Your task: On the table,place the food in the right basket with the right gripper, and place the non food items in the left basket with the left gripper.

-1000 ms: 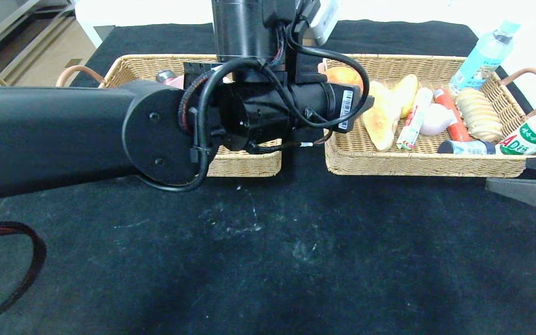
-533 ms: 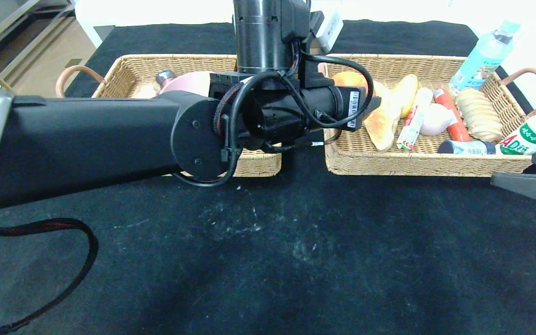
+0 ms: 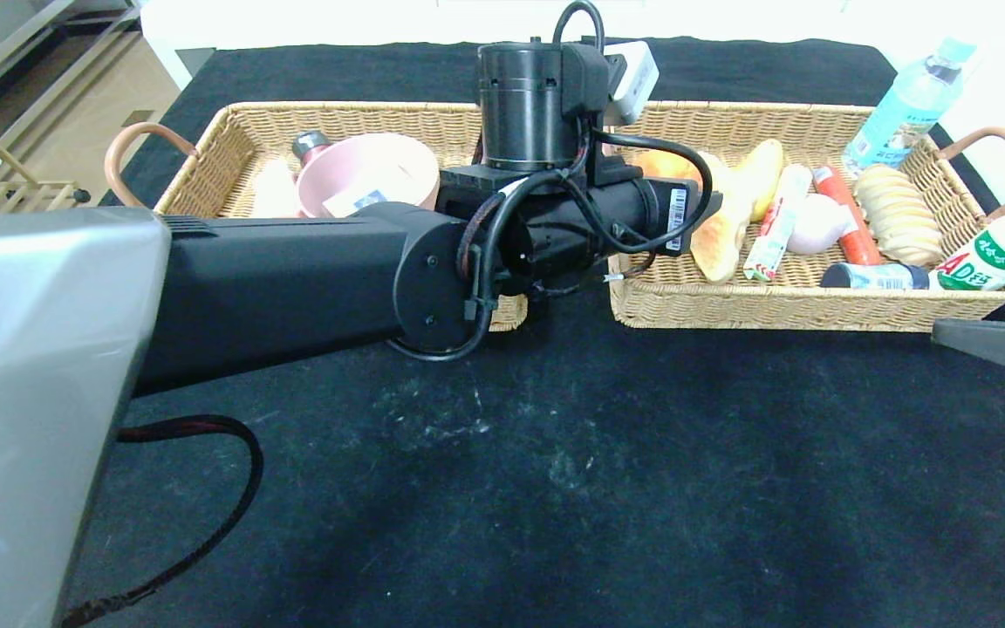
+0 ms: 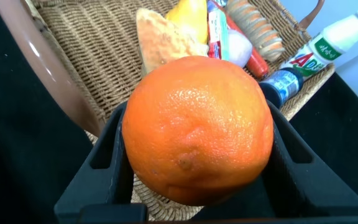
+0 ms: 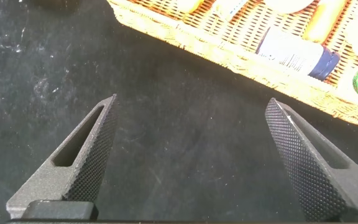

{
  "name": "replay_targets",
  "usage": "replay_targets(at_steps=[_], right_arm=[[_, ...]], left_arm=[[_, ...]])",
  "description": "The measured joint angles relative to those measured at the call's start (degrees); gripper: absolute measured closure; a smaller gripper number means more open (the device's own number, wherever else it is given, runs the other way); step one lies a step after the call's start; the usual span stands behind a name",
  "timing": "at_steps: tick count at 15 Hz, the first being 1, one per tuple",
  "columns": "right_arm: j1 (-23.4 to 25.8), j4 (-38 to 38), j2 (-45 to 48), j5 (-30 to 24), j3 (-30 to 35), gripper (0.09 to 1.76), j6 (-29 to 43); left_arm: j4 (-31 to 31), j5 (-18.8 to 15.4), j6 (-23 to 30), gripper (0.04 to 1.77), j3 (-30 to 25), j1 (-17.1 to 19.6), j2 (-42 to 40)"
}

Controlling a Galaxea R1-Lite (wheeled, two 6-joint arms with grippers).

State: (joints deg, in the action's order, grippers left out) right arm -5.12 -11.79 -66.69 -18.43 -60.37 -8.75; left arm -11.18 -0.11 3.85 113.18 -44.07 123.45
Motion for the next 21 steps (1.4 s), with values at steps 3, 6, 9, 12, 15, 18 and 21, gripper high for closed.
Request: replay_targets(at_steps=[3, 6, 9, 12, 15, 18, 21], right_arm=[[-0.02, 0.02, -0.01, -0.02, 0.01, 0.14, -0.01], [-0.05, -0.04, -0.11, -0.06, 0.09, 0.14, -0.04], [-0.05, -0.02, -0.17, -0.06, 0.1, 0.14, -0.09], [-0.05, -0.02, -0.2, -0.06, 0.09, 0.14, -0.04], [-0.05, -0.02, -0.2, -0.06, 0.09, 0.14, 0.02], [-0.05, -0.02, -0.2, -0.09, 0.09, 0.14, 0.05], [-0.05, 0.0, -0.22, -0.06, 0.01, 0.14, 0.18]], left_arm=[[-0.15, 0.0, -0.2, 0.54, 0.02, 0.05, 0.35], [-0.11, -0.05, -0.16, 0.4, -0.02, 0.13, 0.24], [0.13, 0.0, -0.13, 0.31, -0.2, 0.13, 0.04], [0.57, 0.0, -0.16, 0.24, -0.26, 0.11, -0.22], [3.19, -0.11, -0.33, 0.19, -0.45, 0.13, -1.24], [8.92, -0.29, -1.1, 0.16, -0.52, 0.2, -3.66], [13.7, -0.22, -2.26, 0.14, -1.66, 0.91, -6.95]])
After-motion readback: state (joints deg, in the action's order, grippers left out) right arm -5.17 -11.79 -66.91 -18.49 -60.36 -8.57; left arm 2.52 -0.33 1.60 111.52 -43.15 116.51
